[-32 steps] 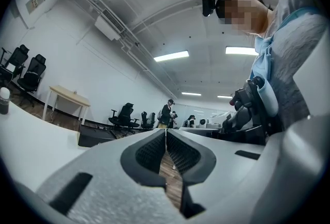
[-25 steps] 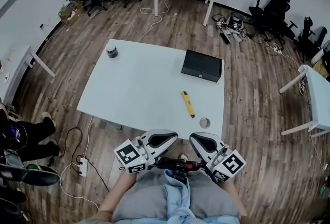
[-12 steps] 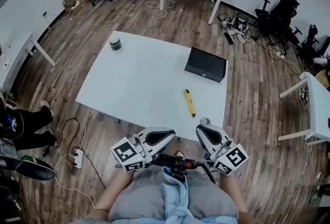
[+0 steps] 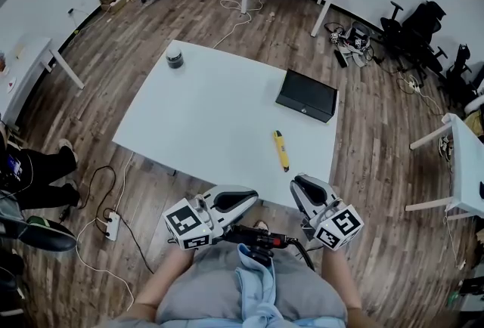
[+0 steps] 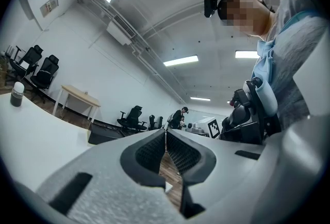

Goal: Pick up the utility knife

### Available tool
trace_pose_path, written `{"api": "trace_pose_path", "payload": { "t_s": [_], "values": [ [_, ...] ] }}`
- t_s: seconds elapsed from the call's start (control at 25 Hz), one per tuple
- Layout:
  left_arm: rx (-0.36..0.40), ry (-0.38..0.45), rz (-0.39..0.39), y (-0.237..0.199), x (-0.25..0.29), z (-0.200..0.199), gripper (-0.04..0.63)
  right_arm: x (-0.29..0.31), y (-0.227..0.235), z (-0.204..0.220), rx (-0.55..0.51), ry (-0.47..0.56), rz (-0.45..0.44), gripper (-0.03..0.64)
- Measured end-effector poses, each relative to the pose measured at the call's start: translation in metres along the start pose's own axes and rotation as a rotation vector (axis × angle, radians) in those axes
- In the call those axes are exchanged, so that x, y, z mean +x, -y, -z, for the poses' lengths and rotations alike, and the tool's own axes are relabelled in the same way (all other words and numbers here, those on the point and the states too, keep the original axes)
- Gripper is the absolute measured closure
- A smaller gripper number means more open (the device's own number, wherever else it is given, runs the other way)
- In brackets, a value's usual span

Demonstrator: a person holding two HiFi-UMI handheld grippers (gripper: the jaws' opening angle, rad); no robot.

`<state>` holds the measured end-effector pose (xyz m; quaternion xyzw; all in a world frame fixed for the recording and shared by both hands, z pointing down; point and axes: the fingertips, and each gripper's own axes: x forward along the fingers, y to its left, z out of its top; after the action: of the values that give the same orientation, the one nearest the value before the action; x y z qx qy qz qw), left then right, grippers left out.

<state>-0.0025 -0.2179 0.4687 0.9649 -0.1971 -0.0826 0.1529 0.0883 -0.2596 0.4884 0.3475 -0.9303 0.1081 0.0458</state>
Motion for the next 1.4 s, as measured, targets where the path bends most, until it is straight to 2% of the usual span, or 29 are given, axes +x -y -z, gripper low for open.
{"api": "trace_pose_path", "payload": {
  "t_s": [0.16,0.24,0.28,0.92,1.4],
  "values": [
    [-0.001,-0.001,0.009,0.002,-0.002,0.003,0.575,0.003,0.003,0.003,0.002,-0.005,0.009,0.579],
    [-0.003,-0.001,0.018,0.002,-0.004,0.005,0.575,0.005,0.004,0.005,0.008,-0.014,0.011,0.516],
    [-0.003,-0.001,0.019,0.002,-0.005,0.006,0.577,0.006,0.004,0.007,0.009,-0.022,0.012,0.508],
    [0.007,-0.022,0.011,0.001,-0.019,0.007,0.575,0.026,0.03,0.044,0.034,-0.112,0.103,0.494],
    [-0.009,-0.042,0.023,-0.005,-0.027,0.012,0.575,0.04,0.055,0.074,0.069,-0.172,0.221,0.494]
  ]
}}
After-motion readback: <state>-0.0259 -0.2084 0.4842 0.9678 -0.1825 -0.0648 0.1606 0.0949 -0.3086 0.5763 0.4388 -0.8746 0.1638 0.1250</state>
